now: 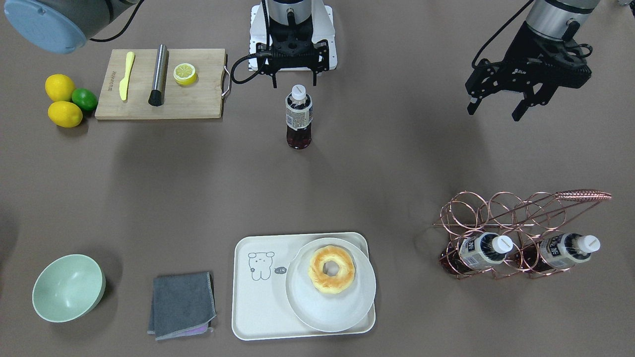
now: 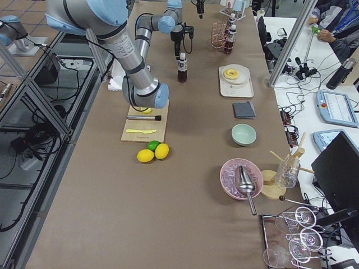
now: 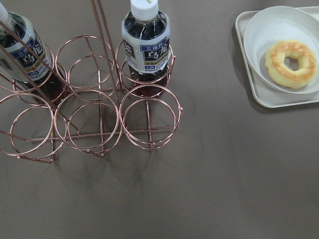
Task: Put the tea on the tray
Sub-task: 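Lower the right gripper onto the bottle cap and close it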
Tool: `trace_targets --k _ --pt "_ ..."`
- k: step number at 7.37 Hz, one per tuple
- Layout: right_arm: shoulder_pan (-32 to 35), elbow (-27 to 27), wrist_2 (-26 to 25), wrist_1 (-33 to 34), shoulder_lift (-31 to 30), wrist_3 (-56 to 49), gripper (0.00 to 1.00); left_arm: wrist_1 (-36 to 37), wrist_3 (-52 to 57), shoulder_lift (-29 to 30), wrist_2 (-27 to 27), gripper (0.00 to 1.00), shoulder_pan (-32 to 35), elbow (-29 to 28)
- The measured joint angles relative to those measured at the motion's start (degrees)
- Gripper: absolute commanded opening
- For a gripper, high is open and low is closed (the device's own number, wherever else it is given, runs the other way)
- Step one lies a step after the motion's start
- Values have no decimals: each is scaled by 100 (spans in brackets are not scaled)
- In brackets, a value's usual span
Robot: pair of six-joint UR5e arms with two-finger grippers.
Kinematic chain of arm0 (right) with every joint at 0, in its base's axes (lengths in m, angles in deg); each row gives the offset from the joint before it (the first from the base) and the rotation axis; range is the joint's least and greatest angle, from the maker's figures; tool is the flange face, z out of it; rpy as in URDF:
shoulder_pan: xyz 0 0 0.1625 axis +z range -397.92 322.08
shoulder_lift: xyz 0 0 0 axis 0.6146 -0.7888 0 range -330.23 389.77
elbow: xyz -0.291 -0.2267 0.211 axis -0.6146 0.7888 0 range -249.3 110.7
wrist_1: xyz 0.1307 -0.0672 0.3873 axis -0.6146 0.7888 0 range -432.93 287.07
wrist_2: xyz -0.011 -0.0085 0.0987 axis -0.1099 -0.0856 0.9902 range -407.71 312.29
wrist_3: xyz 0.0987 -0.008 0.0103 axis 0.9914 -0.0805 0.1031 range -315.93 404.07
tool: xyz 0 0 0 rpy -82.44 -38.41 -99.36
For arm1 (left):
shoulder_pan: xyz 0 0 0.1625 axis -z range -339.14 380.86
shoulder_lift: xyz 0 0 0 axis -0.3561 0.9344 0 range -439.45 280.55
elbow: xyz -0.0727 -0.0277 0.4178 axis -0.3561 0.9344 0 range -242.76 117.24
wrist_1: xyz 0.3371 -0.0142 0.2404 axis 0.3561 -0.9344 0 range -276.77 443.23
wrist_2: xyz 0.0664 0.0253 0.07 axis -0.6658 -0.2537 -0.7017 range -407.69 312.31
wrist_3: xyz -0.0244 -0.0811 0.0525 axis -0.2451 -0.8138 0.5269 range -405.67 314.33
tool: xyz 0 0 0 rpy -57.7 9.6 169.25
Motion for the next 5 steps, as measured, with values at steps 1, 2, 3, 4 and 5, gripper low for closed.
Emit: trace_targets --k 1,2,3,4,5 --pt "63 107 6 -170 9 -117 80 0 -6 -5 0 97 0 1" --pt "116 163 18 -258 9 -186 66 0 -12 -7 0 97 0 2" --pt "149 202 23 -297 15 -217 48 0 -16 -8 0 97 0 2" --pt "159 222 23 -311 28 -203 19 0 -17 -5 0 97 -2 0" --pt "160 232 21 -316 36 -185 0 0 -18 -2 0 97 -2 4"
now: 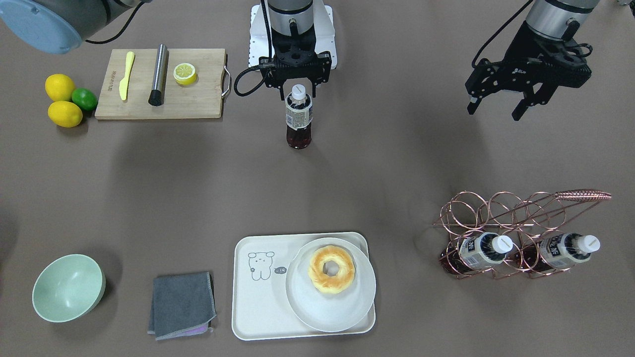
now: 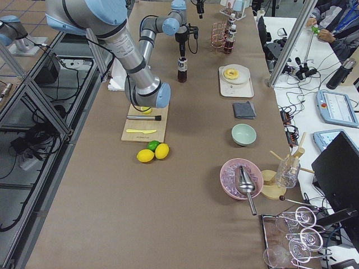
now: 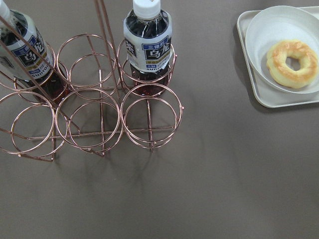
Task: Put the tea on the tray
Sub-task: 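Lower the right gripper onto the bottle cap and close it, then carry the bottle with the right gripper onto the white tray beside the donut bowl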
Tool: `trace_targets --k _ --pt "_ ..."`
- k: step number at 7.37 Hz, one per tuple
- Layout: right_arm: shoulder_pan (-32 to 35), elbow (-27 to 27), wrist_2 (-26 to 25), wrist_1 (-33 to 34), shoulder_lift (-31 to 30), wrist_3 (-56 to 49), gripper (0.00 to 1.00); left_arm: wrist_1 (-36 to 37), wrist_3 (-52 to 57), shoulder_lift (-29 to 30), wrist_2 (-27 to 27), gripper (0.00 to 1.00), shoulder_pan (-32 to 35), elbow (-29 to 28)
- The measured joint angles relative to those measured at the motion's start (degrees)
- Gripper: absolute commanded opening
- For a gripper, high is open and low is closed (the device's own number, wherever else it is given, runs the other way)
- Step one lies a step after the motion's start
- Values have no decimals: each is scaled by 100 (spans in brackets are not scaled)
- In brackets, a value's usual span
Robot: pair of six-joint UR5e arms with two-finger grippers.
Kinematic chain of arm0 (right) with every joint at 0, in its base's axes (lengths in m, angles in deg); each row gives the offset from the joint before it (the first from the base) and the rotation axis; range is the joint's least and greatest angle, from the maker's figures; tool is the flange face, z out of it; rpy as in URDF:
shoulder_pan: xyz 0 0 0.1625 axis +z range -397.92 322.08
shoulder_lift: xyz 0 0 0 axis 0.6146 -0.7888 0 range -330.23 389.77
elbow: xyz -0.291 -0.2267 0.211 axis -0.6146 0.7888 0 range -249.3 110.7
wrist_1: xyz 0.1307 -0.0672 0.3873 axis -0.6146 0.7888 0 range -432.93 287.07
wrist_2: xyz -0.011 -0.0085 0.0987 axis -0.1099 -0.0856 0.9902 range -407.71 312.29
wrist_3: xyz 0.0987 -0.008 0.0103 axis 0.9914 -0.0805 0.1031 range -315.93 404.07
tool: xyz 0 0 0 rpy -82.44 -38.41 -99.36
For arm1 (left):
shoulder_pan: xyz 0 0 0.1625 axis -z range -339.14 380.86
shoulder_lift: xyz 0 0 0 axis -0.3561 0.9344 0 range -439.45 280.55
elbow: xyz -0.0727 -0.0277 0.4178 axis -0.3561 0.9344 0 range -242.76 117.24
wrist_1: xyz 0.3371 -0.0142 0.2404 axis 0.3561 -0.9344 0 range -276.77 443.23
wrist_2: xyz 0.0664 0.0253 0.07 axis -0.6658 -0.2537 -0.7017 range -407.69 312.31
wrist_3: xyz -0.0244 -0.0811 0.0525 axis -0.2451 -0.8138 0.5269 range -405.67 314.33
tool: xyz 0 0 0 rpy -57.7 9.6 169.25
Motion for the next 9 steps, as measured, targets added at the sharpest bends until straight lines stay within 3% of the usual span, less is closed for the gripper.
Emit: trace_targets --k 4,6,8,9 --pt "99 3 51 1 74 -43 0 9 15 0 4 97 1 -49" --pt "633 29 455 4 123 -264 0 95 84 -26 99 97 187 -82" --pt "1490 613 1027 -26 368 -911 0 394 347 -122 246 97 580 -116" --pt "1874 1341 1208 -215 707 -1172 0 465 502 -217 268 97 702 -124"
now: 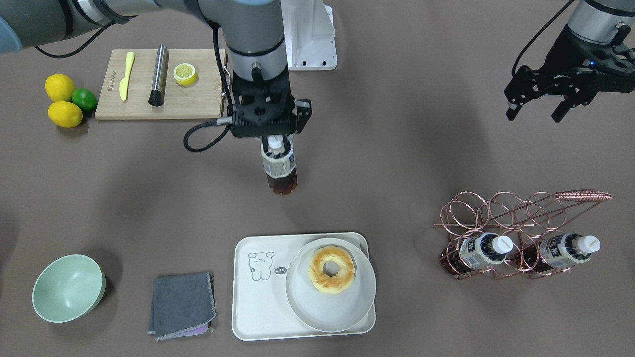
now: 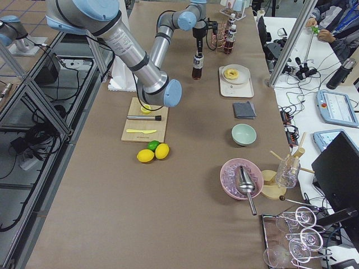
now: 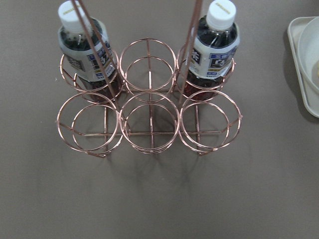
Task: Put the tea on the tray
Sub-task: 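Carry the bottle with the right gripper onto the white tray beside the donut bowl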
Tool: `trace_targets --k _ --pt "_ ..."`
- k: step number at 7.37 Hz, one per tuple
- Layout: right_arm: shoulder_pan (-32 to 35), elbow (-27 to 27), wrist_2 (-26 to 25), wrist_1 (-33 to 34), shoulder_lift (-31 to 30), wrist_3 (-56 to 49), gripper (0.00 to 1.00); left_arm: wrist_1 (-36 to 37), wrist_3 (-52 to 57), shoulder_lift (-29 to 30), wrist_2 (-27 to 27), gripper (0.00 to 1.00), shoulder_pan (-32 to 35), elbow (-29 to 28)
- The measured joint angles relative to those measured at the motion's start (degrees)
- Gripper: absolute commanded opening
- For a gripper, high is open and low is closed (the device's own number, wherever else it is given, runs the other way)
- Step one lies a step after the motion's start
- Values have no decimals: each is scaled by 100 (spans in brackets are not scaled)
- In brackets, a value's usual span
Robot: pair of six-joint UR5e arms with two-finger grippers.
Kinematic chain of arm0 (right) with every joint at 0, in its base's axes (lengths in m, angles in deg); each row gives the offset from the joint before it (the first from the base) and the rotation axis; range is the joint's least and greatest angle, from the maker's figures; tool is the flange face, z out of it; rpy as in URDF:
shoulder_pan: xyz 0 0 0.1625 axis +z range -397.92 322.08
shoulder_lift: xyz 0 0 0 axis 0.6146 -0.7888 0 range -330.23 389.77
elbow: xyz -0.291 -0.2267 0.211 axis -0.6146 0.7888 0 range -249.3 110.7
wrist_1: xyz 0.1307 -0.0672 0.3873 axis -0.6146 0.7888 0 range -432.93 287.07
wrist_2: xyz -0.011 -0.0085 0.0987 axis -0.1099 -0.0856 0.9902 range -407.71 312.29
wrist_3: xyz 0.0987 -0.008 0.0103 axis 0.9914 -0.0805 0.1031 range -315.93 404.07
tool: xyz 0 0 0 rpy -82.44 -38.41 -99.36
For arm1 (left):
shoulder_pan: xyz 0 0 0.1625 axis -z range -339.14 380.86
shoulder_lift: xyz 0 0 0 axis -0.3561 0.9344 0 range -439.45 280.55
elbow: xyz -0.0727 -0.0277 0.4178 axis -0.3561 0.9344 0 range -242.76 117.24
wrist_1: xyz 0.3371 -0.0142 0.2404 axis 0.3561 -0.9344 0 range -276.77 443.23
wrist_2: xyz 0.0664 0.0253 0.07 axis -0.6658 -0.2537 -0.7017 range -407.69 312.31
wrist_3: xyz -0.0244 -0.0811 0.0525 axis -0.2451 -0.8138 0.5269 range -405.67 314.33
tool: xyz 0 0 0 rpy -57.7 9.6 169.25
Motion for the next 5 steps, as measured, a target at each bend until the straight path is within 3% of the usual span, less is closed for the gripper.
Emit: trace_targets --k 3,5 --pt "742 2257 389 -1359 624 -532 0 46 52 -76 0 97 104 33" --pt "914 3046 450 -1690 878 -785 0 46 45 -77 -19 97 109 24"
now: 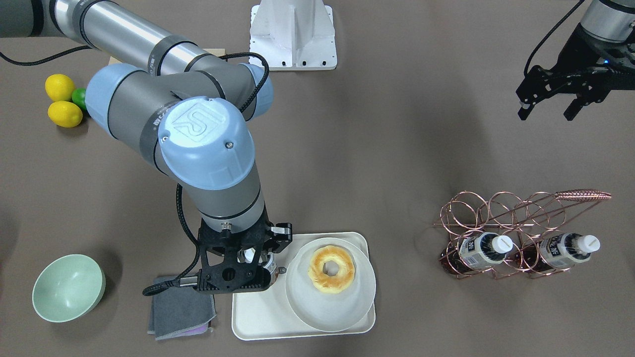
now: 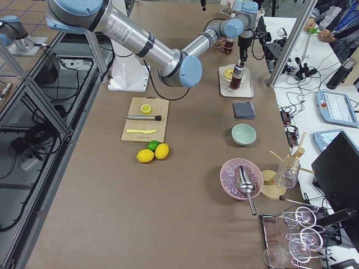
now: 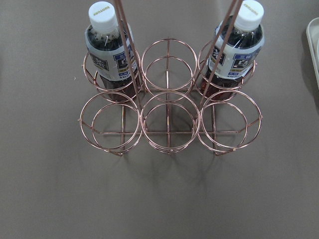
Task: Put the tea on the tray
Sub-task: 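Carry the bottle with the right gripper onto the white tray beside the donut bowl, then open the right gripper and lift it off the bottle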
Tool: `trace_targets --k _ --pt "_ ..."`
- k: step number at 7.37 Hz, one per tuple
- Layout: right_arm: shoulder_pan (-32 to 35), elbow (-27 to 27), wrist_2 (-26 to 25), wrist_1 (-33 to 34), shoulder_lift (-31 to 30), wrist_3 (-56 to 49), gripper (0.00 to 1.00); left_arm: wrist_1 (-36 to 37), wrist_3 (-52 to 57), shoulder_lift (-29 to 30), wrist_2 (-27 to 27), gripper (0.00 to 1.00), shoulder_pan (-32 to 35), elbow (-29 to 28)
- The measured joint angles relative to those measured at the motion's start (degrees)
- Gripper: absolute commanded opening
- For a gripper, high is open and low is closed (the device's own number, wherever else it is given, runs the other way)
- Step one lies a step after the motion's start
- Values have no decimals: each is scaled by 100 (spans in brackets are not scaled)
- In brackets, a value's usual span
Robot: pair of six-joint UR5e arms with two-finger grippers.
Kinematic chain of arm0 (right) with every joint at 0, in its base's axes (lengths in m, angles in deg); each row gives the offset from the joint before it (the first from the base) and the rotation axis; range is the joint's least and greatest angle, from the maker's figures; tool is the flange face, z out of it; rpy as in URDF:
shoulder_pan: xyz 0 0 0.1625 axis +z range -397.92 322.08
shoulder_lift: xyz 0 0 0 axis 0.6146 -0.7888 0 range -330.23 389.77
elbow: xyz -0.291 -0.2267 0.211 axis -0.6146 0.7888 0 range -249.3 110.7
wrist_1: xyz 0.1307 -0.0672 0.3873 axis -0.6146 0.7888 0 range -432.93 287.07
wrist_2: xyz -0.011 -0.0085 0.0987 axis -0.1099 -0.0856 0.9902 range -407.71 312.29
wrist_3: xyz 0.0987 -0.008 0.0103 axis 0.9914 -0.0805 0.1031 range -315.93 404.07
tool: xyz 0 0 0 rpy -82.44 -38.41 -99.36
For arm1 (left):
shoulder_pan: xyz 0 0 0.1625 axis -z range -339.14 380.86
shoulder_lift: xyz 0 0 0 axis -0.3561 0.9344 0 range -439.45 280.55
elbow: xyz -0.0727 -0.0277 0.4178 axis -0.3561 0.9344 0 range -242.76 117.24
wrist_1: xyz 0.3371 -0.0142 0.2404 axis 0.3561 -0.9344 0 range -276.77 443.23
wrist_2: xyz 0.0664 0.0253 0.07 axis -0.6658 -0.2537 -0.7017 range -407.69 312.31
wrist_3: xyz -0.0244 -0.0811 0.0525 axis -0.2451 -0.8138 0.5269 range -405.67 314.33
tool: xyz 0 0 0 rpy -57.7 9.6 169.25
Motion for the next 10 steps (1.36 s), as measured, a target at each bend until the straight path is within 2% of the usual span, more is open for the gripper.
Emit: trace_targets --k 3,5,6,7,10 --pt "46 489 1 -349 103 -81 0 0 15 10 -27 97 9 10" --pt "42 535 1 -371 90 -116 32 0 5 23 -28 97 15 37" --pt "38 537 1 -373 80 -119 41 0 1 33 -29 97 17 46" --pt "22 535 1 -373 72 -108 99 0 0 42 -29 97 18 45" --pt "-2 465 5 -370 55 -139 100 0 -6 50 -28 97 18 31"
